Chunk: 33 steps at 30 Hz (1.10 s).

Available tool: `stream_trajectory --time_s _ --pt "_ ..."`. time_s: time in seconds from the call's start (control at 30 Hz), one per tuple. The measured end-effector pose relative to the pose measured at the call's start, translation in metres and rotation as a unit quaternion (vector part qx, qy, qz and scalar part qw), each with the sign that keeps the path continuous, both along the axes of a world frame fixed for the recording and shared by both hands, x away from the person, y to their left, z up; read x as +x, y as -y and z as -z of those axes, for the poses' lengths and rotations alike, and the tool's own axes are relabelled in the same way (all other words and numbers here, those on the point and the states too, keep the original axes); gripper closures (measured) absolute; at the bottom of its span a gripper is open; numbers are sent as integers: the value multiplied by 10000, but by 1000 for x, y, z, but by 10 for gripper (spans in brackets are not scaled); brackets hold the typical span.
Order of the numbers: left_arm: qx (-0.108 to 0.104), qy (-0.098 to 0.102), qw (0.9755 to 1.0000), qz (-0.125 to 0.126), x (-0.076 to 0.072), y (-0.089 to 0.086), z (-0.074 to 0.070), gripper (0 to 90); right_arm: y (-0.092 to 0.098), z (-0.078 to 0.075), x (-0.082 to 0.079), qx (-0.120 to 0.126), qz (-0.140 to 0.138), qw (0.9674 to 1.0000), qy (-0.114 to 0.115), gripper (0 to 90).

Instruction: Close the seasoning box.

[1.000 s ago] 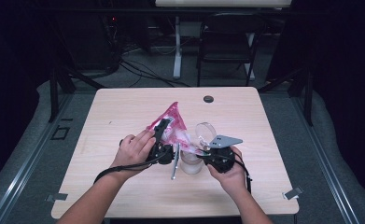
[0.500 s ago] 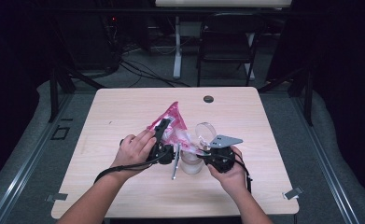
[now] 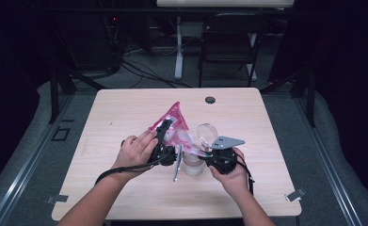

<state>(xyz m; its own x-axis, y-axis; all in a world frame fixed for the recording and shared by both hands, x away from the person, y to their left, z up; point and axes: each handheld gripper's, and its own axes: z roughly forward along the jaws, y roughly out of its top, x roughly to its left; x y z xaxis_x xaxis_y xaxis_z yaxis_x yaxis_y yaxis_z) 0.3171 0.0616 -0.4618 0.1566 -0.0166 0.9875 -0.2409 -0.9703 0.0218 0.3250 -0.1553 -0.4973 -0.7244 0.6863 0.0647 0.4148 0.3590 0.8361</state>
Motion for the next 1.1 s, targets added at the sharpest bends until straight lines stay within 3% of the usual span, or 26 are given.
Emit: stream_trajectory --time_s 0.93,1.1 --pt "18 14 10000 13 -1 1 -1 634 -1 1 0 -32 -3 10000 -39 900" --pt "45 -69 10000 -40 -1 1 -1 634 -1 1 0 -44 2 10000 -38 900"
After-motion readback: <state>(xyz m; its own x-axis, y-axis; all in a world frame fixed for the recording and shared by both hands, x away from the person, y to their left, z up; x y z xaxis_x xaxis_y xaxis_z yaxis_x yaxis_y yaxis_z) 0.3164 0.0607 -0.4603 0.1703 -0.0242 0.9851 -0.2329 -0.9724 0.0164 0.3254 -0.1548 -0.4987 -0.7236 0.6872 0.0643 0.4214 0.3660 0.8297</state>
